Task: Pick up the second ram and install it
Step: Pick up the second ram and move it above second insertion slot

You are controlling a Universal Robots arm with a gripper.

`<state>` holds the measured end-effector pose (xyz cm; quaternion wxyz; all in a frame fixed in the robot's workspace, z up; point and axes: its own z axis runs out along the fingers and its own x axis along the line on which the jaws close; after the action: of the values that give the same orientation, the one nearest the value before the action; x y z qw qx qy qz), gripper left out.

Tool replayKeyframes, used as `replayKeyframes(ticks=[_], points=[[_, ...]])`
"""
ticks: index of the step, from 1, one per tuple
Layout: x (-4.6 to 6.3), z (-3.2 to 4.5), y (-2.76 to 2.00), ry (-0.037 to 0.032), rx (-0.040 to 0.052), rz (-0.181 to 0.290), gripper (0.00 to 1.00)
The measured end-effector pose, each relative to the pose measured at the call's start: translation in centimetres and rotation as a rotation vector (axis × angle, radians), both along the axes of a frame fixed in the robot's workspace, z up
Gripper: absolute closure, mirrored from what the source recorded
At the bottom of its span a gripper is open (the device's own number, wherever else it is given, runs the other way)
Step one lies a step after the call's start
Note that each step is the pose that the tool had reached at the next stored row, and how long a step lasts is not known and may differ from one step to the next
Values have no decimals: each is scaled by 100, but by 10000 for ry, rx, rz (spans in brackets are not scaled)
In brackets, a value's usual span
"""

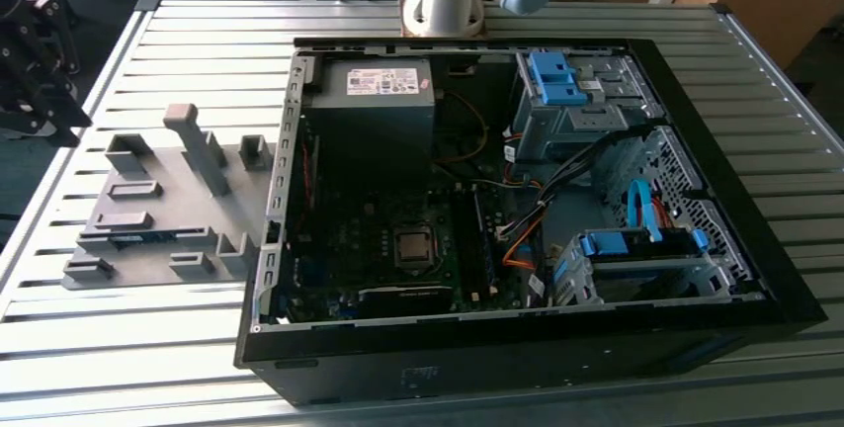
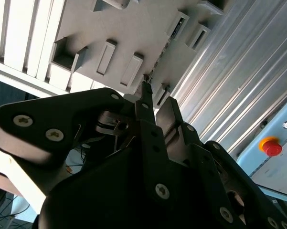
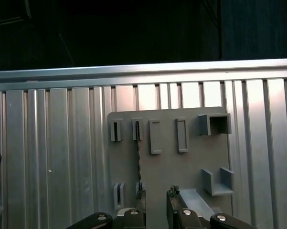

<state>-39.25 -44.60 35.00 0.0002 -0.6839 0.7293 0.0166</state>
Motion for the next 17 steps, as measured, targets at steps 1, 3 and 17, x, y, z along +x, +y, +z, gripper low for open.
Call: replayKeyframes(ticks=[1, 3, 17], points=[[0, -11, 0, 0, 1, 3, 69], [-1, -35, 0, 1, 0, 8, 69], [-7, -167, 0, 0, 0, 28, 69]])
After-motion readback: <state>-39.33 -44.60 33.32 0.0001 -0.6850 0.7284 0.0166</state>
